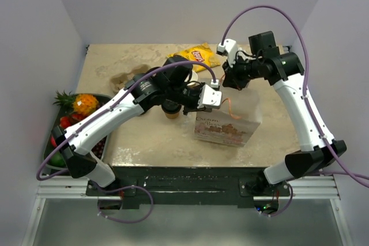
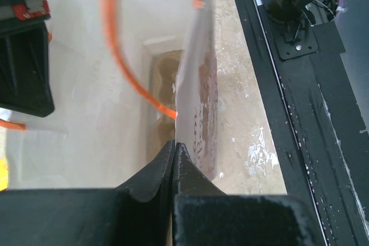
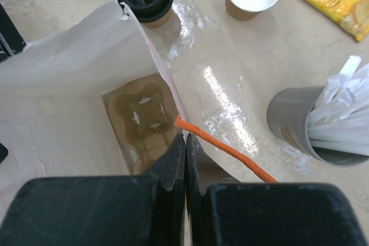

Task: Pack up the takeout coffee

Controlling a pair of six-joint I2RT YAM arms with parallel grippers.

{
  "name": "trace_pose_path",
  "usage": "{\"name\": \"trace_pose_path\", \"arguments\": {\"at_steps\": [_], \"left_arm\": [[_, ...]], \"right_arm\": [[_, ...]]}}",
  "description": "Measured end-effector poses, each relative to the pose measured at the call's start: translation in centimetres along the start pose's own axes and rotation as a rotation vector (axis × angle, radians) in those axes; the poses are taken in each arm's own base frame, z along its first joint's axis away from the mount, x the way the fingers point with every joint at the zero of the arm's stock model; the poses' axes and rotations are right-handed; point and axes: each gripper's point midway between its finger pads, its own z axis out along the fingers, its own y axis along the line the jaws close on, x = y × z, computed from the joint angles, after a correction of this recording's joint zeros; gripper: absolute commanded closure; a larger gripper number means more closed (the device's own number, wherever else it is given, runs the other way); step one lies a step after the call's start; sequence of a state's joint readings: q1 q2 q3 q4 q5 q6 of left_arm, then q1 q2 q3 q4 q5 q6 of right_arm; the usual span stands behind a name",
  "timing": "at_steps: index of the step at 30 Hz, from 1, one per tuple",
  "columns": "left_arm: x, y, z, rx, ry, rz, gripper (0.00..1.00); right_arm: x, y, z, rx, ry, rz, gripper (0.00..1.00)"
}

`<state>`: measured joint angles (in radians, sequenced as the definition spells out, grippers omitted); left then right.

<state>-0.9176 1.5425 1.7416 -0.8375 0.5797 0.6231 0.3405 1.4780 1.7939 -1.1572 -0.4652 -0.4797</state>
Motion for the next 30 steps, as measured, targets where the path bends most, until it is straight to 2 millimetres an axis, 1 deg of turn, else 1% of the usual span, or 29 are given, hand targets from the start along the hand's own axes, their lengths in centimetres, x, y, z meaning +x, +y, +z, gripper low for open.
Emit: {"name": "trace_pose_path", "arguments": {"at_steps": [3, 6, 7, 9, 10, 11, 13, 14, 15, 17, 18, 19, 21, 22, 23, 26, 29, 30], "left_arm": [[0.0, 0.3, 0.0, -0.014, 0.0, 0.002, 1.0], [-0.1, 0.2, 0.0, -0.01, 0.002, -0.01, 1.0], [-0.4, 0.4, -0.1, -0.012, -0.001, -0.015, 1.0], [-2.2, 1.4, -0.4, -0.046, -0.048, 0.006, 1.0], [-2.5, 1.6, -0.5, -0.057, -0.064, 0.019, 1.0], [-2.1, 1.3, -0.6, -0.057, -0.064, 0.022, 1.0], [0.0, 0.3, -0.3, -0.022, -0.015, -0.007, 1.0], [0.7, 0.1, 0.2, -0.003, 0.007, -0.024, 1.0], [0.8, 0.3, 0.3, 0.006, 0.022, -0.04, 1.0], [-0.9, 2.0, 0.5, -0.027, -0.009, -0.021, 1.0], [-1.4, 2.6, 0.5, -0.05, -0.028, -0.002, 1.0], [-1.4, 2.7, 0.2, -0.068, -0.037, 0.011, 1.0], [0.1, 1.4, -0.3, -0.049, -0.001, -0.002, 1.0], [0.3, 1.2, -0.3, -0.043, 0.006, -0.008, 1.0], [0.1, 1.2, -0.4, -0.044, 0.005, -0.008, 1.0], [-0.6, 1.5, -0.6, -0.058, -0.014, 0.01, 1.0], [0.4, 1.0, -0.3, -0.046, 0.006, 0.012, 1.0], [0.9, 0.9, -0.2, -0.04, 0.017, 0.007, 0.91]], "right_arm": [[-1.2, -0.4, -0.5, 0.02, -0.036, -0.014, 1.0], [-1.1, -0.1, -0.8, 0.015, -0.031, -0.014, 1.0], [-1.5, -0.1, -1.1, 0.012, -0.027, -0.011, 1.0], [-3.1, -0.7, -1.5, 0.033, -0.069, -0.033, 1.0], [-3.3, -0.9, -1.4, 0.046, -0.091, -0.048, 1.0], [-2.6, -0.8, -1.2, 0.05, -0.092, -0.055, 1.0], [-0.6, -0.1, -0.8, 0.025, -0.036, -0.033, 1.0], [-0.4, 0.0, -0.6, 0.01, -0.011, -0.017, 1.0], [-0.9, -0.2, -0.6, 0.002, 0.002, -0.009, 1.0], [-3.8, -1.8, -0.3, 0.031, -0.052, -0.037, 1.0], [-4.4, -2.3, -0.1, 0.045, -0.079, -0.048, 1.0], [-4.3, -2.6, 0.2, 0.06, -0.103, -0.062, 1.0], [-1.9, -1.4, 0.2, 0.032, -0.05, -0.03, 1.0], [-1.7, -1.0, 0.1, 0.023, -0.038, -0.019, 1.0], [-1.9, -0.9, -0.1, 0.02, -0.035, -0.013, 1.0], [-2.7, -1.4, 0.0, 0.041, -0.075, -0.037, 1.0], [-1.8, -0.9, 0.1, 0.027, -0.059, -0.028, 1.0], [-1.7, -0.8, 0.2, 0.022, -0.054, -0.023, 1.0]]}}
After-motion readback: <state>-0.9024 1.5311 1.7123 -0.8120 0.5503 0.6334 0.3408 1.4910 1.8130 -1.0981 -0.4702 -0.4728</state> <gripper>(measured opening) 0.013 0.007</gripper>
